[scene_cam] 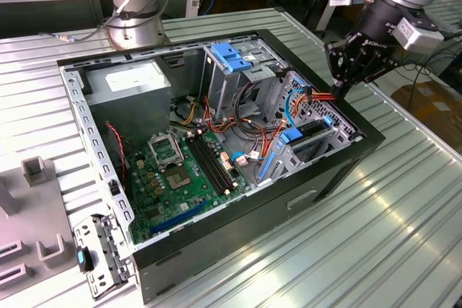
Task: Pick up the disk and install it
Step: 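Insert the first disk wire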
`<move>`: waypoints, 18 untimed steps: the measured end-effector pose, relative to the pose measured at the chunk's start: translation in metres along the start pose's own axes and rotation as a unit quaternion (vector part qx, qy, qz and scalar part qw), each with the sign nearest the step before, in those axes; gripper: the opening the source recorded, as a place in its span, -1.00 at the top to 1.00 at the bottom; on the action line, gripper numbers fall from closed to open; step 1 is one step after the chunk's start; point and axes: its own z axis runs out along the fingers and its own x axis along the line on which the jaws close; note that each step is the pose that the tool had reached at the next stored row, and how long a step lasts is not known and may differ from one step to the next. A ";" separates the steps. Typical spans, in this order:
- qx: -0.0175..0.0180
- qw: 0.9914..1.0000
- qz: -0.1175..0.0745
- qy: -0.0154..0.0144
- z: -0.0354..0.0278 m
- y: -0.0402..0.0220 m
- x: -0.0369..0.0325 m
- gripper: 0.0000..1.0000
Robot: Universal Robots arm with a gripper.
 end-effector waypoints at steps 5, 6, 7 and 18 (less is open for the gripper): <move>0.000 1.000 0.000 0.000 -0.0013 0.0000 0.0000 0.67; 0.000 1.000 0.005 0.000 -0.0012 0.0000 0.0000 0.67; 0.000 1.000 0.012 0.000 -0.0012 0.0000 0.0000 0.67; 0.001 0.998 0.065 0.000 0.0005 0.0035 -0.0065 0.67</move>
